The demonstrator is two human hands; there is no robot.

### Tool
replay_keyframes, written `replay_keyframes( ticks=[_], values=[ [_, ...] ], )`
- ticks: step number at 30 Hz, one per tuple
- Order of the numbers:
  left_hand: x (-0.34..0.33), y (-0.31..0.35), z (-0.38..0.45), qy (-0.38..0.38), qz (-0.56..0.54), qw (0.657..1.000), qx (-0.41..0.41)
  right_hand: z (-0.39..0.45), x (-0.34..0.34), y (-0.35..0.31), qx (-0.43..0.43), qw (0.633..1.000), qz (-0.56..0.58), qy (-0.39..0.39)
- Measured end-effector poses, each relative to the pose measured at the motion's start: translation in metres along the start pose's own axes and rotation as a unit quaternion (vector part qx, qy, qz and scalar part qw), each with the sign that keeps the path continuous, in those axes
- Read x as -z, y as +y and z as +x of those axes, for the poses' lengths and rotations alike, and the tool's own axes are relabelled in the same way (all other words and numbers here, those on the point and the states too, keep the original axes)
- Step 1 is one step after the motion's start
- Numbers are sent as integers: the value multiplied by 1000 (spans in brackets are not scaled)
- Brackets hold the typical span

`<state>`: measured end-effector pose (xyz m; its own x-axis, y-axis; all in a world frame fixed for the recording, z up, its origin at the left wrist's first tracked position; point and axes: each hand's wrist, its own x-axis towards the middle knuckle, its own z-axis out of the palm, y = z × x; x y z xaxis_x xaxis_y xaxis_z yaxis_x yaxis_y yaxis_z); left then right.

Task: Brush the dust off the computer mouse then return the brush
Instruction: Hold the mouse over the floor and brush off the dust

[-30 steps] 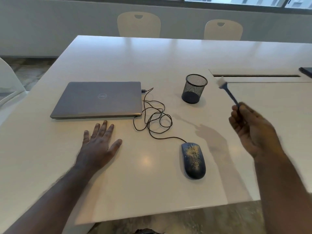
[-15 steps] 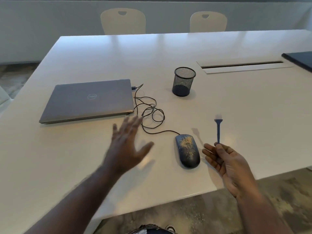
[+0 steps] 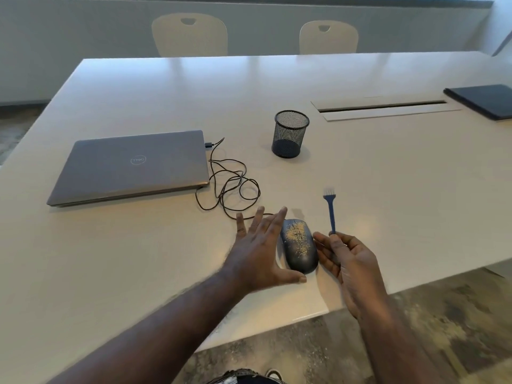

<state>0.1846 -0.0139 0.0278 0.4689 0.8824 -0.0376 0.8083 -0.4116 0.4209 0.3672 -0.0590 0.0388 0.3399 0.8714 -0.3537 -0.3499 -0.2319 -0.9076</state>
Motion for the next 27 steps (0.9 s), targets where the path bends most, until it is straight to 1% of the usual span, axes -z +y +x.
replay_keyframes(
  ticks=[8,18,22,27],
  values=[
    [-4,5,3,5,-48,999,-8,-1,0,1,-4,1000,4,-5],
    [-4,5,2,-10,-87,996,-5,-5,-1,-2,-6,1000,-2,1],
    [0,6,-2,1,-102,995,-10,-10,-2,-4,-1,1000,-10,1],
    [6,4,-11,32,-134,990,-30,-23,-3,-12,32,999,-35,10]
  ],
)
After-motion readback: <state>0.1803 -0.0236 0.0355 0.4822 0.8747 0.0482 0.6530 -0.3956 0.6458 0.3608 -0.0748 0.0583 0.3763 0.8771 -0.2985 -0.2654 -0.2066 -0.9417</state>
